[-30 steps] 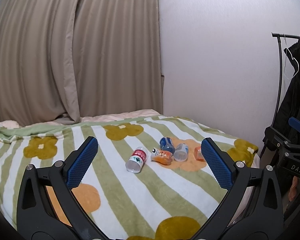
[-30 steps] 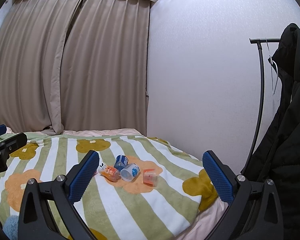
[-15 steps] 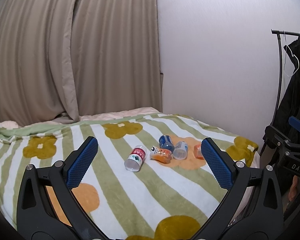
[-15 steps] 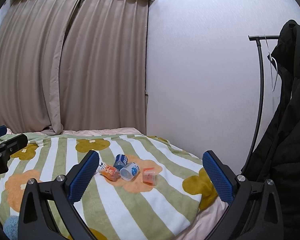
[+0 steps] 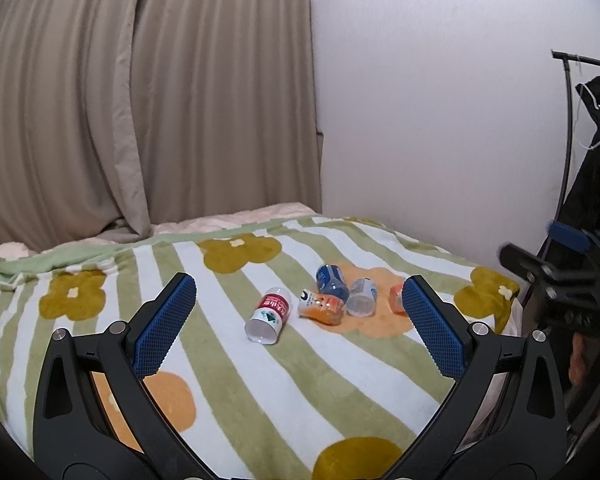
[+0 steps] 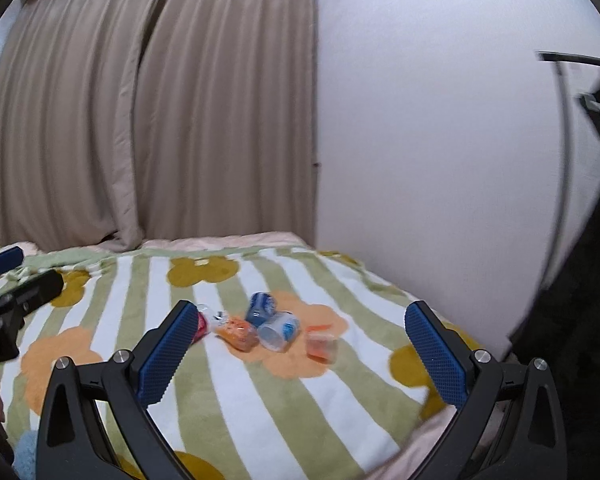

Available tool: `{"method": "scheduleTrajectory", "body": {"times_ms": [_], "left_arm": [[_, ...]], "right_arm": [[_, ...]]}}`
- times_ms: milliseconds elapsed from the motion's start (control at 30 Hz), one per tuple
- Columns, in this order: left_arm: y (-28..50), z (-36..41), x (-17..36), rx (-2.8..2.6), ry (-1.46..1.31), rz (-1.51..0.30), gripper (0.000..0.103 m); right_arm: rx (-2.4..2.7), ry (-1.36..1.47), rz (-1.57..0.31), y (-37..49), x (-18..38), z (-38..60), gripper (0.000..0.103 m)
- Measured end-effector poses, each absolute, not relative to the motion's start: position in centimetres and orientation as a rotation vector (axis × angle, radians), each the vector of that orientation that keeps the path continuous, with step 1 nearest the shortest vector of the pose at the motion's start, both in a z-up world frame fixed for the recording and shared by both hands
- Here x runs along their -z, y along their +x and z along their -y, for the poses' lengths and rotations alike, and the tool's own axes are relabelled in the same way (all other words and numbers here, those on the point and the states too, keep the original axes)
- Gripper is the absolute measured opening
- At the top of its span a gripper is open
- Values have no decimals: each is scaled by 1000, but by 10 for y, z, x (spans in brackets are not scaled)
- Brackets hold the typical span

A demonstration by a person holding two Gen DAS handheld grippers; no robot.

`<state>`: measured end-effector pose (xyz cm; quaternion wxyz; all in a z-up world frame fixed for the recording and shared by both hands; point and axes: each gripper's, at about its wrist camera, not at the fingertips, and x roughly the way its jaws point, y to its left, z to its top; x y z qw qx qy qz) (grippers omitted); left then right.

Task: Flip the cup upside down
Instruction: 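Reach the right gripper to the blue cup lying on its side and grasp it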

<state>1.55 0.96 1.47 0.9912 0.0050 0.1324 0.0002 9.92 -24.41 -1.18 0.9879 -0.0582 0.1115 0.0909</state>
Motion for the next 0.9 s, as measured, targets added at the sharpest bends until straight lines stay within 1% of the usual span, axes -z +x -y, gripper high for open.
{"method": "scheduleTrajectory", "body": {"times_ms": [200,367,467,633,767,833,900], "left_arm": [[78,-30,-24,18,31,-361,103],[143,-42,-24,39,72,-443,103],[180,-45,-13,61,92,-511,103],[233,-49,13,76,114,-608,103],[266,-50,37,86,132,-685,103],[277,-51,51,96,129,-720,103],[285,-49,60,104,121,-746,103]], "right_arm": [[-316,-167,-349,201,-15,217,103],[-413,-157,-558,305,-4,188,103],[-422,-168,-683,367,18,165,103],[-407,-171,-895,460,72,137,103],[-382,-158,-1031,506,119,128,102],[-365,-178,-1078,520,138,124,92],[-339,-198,-1106,530,152,122,91]]}}
